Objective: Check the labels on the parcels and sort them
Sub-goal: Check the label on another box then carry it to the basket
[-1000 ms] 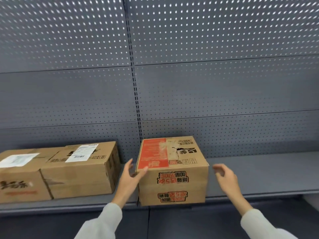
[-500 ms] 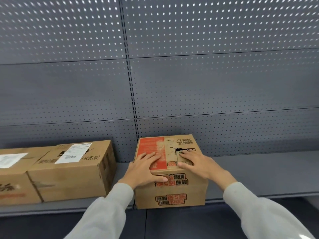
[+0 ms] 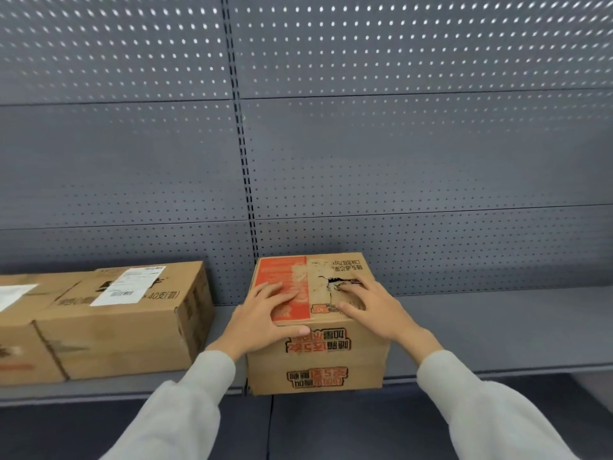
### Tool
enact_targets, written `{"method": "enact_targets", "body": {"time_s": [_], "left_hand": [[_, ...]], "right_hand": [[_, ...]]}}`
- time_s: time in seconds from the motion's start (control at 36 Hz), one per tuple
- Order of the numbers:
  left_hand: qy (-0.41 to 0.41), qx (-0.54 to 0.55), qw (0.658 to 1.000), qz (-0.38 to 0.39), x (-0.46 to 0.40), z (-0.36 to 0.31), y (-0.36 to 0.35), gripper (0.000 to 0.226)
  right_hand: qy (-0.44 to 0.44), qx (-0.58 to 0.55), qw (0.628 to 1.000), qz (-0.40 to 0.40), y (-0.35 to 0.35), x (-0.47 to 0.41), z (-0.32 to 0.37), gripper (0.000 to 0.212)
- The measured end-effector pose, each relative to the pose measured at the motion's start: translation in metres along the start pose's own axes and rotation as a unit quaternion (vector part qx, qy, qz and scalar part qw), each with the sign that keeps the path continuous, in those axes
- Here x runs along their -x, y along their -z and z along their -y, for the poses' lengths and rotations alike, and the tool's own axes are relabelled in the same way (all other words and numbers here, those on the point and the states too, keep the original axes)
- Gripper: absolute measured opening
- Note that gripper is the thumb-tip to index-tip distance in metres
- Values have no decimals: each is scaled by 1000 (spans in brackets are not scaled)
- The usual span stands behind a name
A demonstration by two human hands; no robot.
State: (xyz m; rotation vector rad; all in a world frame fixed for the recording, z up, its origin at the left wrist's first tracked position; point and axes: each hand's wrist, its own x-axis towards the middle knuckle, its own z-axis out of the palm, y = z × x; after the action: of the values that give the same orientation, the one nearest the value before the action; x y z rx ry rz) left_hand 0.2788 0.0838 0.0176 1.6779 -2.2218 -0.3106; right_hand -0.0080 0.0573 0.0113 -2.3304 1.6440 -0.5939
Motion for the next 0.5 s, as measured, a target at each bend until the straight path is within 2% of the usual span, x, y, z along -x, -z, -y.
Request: {"method": "enact_targets", "body": {"time_s": [0.06, 0.14, 0.19, 0.28, 0.36, 0.44, 0.5], "left_hand": [[17, 96, 995, -29, 1, 1, 4, 89], [43, 202, 974, -93, 5, 9, 2, 75], [79, 261, 954, -127, 10, 12, -2, 74], [145, 381, 905, -126, 22, 9, -7, 74], [206, 450, 861, -120, 30, 9, -15, 83], [258, 498, 822, -95, 34, 9, -24, 73], [261, 514, 811, -97, 36, 9, -27, 65]], "right_hand": [[-1, -80, 996, -43, 1, 0, -1, 55], [-47, -217, 971, -89, -3, 6, -10, 63], [-95, -301, 943, -102, -5, 12, -18, 69], [-174, -419, 883, -118, -10, 23, -26, 70], [-234, -524, 815, -83, -15, 33, -33, 61], [-249, -564, 787, -25, -19, 38, -33, 41], [-249, -580, 776, -4, -25, 39, -37, 41]]}}
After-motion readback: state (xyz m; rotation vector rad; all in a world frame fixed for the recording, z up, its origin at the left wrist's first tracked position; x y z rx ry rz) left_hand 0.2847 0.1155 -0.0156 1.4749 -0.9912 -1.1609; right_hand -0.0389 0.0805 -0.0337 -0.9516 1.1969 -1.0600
